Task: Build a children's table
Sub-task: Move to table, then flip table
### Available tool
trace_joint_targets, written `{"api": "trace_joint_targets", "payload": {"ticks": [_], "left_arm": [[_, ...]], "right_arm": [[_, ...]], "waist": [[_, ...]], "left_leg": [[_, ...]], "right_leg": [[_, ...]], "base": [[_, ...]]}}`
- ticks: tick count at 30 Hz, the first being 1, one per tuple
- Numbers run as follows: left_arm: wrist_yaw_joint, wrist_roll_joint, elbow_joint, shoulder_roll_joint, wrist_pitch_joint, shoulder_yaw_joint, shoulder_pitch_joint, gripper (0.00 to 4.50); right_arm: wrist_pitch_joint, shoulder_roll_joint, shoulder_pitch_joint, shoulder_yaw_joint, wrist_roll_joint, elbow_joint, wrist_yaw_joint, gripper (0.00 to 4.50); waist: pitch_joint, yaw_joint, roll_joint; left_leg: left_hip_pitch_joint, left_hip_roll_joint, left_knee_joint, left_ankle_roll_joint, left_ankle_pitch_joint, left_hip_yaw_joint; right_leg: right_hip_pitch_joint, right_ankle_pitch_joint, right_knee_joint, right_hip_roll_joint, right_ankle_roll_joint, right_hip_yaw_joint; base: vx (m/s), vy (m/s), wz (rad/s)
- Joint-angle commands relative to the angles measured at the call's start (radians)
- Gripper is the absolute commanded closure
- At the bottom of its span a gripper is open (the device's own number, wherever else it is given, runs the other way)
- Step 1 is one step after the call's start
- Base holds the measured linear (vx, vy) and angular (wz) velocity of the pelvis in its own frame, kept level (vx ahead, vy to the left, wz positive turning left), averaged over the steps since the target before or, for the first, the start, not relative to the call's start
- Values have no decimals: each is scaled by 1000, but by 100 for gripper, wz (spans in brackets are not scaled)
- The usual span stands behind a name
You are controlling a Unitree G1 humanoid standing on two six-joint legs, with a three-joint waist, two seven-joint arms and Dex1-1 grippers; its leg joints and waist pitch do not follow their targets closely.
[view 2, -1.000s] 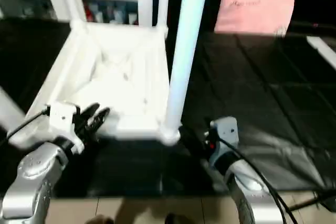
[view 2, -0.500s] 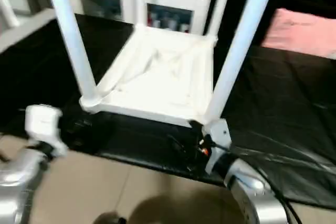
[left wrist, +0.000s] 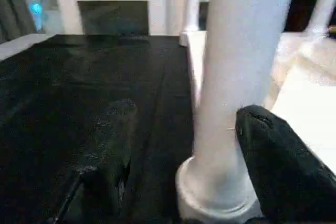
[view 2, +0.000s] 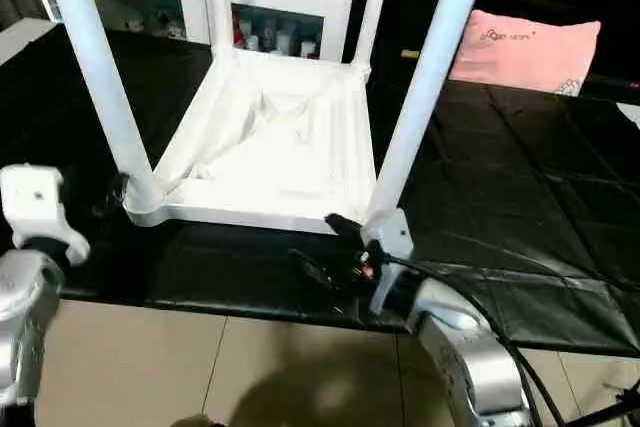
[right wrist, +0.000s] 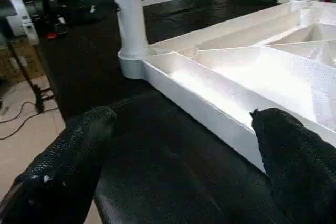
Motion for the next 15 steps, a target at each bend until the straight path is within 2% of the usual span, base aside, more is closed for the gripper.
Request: {"api": "trace_joint_targets", "payload": {"ticks": [1, 3, 7, 9, 10, 11, 13, 14, 15], "left_arm": [[-30, -19, 22, 3, 10, -19, -20, 81], [-54, -33, 37, 7, 6, -27, -29, 75], [-85, -46, 72, 21, 2, -49, -48, 42], [-82, -38, 96, 27, -3, -55, -61, 33], [-76, -31, 131, 30, -8, -55, -83, 15], [-73, -29, 143, 30, -10, -54, -92, 6], [-69, -24, 180, 32, -15, -53, -118, 6], [-64, -22, 226, 35, -17, -52, -152, 6], [-53, -24, 288, 36, -9, -47, -196, 6]], "right_arm": [[-14, 0, -17, -4, 12, 15, 1, 0], [-19, 4, -22, -3, 11, 25, 2, 0], [-32, 1, -23, 8, 1, 41, 11, 0], [-36, 2, -25, 11, -4, 48, 7, 0], [-34, 6, -29, 13, -5, 53, 4, 0], [-34, 6, -30, 13, -5, 55, 4, 0], [-41, 10, -36, 17, -17, 64, -6, 0], [-48, 16, -45, 21, -27, 76, -14, 0], [-54, 21, -55, 27, -35, 93, -17, 0]], "waist": [[-35, 1, 14], [-37, 4, 14], [-48, 16, 10], [-48, 19, 10], [-53, 23, 7], [-52, 24, 5], [-50, 25, 6], [-48, 25, 5], [-48, 24, 12]], "left_leg": [[35, 69, -104, -53, -266, -35], [33, 70, -103, -45, -235, -33], [30, 69, -92, -2, -108, -28], [31, 67, -91, 6, -112, -26], [28, 66, -88, 14, -99, -23], [29, 66, -87, 18, -94, -22], [30, 66, -89, 21, -111, -21], [29, 71, -94, 14, -125, -24], [34, 68, -93, 2, -140, -22]], "right_leg": [[-13, -23, -88, -114, -166, 44], [-11, 12, -86, -115, -164, 45], [-1, 217, -69, -110, -166, 40], [-3, 226, -69, -109, -162, 40], [0, 257, -66, -109, -155, 41], [-3, 266, -66, -108, -154, 41], [-7, 238, -68, -108, -158, 40], [-5, 213, -68, -110, -164, 38], [-12, 189, -70, -106, -167, 39]], "base": [[0, 0, 0], [0, 0, 0], [0, 0, 0], [0, 0, 0], [0, 0, 0], [0, 0, 0], [0, 0, 0], [0, 0, 0], [0, 0, 0]]}}
